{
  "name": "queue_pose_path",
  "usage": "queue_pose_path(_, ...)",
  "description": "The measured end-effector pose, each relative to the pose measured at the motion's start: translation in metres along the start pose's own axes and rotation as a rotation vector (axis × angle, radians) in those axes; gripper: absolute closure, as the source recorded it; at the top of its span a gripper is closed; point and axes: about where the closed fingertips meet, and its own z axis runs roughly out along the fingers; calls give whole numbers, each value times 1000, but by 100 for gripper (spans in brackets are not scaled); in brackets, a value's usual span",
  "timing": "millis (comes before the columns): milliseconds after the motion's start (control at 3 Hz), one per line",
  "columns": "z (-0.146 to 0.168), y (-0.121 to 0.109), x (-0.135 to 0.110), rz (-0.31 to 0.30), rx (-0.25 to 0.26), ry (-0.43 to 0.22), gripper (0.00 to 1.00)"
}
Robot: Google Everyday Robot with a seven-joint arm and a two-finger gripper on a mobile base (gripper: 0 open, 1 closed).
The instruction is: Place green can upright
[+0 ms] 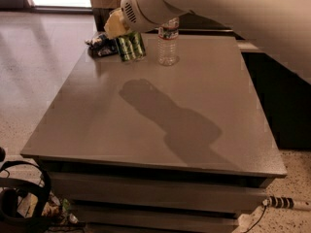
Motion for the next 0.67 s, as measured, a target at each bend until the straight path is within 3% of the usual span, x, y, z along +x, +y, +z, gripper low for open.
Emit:
queue_pose_path(333,4,5,5,-9,-17,-15,100)
queue_pose_path(667,20,12,6,17,-108,-140,100)
